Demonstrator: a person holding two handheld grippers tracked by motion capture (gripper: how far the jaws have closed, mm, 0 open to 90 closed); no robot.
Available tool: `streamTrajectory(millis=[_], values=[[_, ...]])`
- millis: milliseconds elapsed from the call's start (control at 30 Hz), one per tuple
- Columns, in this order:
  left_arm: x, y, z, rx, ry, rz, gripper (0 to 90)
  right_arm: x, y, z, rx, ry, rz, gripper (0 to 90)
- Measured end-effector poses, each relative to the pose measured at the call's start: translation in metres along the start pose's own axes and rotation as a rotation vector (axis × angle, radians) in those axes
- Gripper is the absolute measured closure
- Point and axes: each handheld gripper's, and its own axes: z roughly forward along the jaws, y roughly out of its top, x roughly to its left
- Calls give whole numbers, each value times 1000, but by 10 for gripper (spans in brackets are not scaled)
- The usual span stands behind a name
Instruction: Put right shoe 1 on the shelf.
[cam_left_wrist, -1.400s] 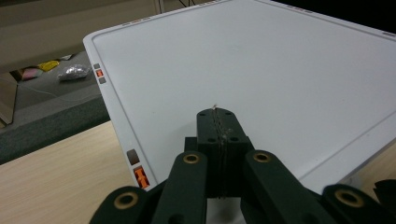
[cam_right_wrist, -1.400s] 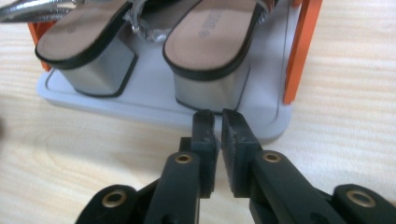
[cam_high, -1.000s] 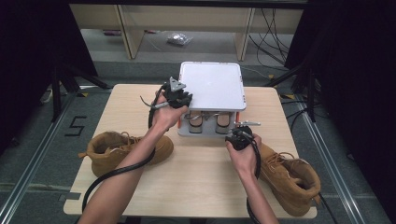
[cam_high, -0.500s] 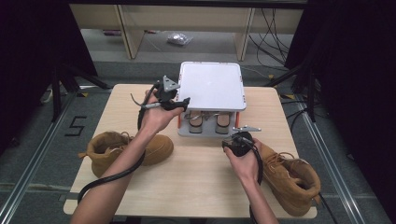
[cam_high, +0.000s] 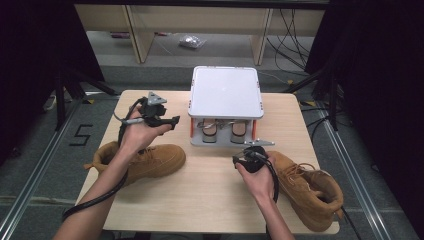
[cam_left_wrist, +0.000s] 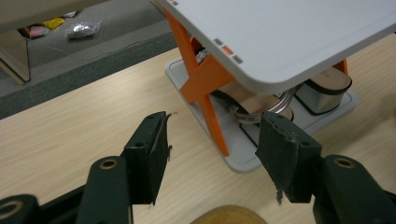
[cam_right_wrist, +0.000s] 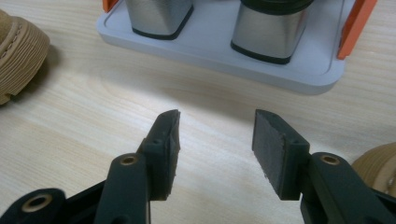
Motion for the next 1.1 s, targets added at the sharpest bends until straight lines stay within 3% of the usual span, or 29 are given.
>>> streamTrajectory(millis=[133, 233, 267, 533, 700, 867, 1100], values=[[8, -9, -9, 11, -3, -21, 427, 3, -1, -1, 8, 2, 5, 517], [17, -16, -16, 21, 3, -7, 429, 6, -1, -1, 15, 2, 18, 515], [20, -18, -18, 22, 7, -3, 429, 5, -2, -1, 18, 8, 1, 515], [36, -36, -35, 43, 26, -38, 414, 7, -5, 1, 24, 8, -4, 510], [48, -44, -43, 44, 30, -37, 412, 8, -4, 2, 33, 15, -8, 505], [54, -53, -51, 53, 48, -84, 412, 7, -5, 2, 38, 17, -9, 502], [65, -60, -59, 75, 61, -91, 412, 9, -7, 1, 44, 24, -2, 500]])
